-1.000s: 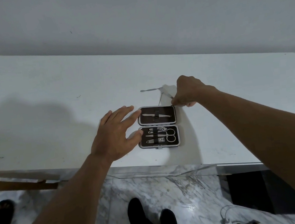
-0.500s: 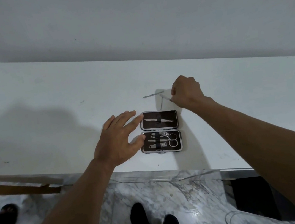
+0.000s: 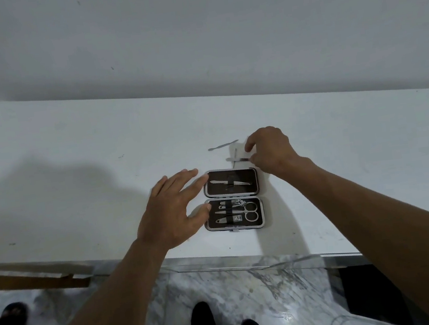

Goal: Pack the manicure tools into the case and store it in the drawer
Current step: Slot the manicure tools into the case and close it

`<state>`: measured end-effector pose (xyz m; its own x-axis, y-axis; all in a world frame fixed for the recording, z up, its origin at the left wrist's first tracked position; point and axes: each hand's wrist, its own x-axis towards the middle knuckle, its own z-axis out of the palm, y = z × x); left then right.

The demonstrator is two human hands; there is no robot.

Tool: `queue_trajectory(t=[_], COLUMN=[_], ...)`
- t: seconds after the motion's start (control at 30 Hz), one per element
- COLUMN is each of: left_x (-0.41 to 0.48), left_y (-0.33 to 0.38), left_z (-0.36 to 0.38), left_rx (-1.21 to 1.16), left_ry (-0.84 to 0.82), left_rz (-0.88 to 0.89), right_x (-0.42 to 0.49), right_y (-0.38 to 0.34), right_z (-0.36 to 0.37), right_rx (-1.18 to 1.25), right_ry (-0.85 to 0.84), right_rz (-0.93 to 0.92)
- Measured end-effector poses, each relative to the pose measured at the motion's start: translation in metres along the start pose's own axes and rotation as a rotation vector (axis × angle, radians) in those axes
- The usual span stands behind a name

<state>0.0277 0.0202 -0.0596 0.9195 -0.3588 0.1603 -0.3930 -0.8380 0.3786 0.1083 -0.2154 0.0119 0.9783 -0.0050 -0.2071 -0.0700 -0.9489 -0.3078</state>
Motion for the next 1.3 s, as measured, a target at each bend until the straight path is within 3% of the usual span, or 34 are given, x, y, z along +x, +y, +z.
queue_trajectory(t=[0.23, 0.77, 0.93, 1.2, 1.3], left_x=[0.0, 0.001, 0.001, 0.0, 0.0], left_y=[0.001, 0.001, 0.0, -0.001, 0.001], left_z=[0.0, 0.0, 0.002, 0.002, 0.001], left_rx=[-0.004, -0.005, -0.003, 0.039, 0.049], left_ry=[0.018, 0.033, 0.04, 0.017, 0.005], left_rz=[0.009, 0.007, 0.009, 0.004, 0.001], right_x=[-0.007, 0.01, -0.001, -0.039, -0.054], right_y=[-0.005, -0.022, -0.01, -0.004, 0.001], right_z=[-0.003, 0.0, -0.004, -0.006, -0.01], right_rx=[-0.002, -0.038, 0.155, 0.503, 0.495], right_ry=[-0.081, -0.143, 0.018, 0.021, 0.041], right_rz=[-0.088, -0.053, -0.008, 0.017, 0.039])
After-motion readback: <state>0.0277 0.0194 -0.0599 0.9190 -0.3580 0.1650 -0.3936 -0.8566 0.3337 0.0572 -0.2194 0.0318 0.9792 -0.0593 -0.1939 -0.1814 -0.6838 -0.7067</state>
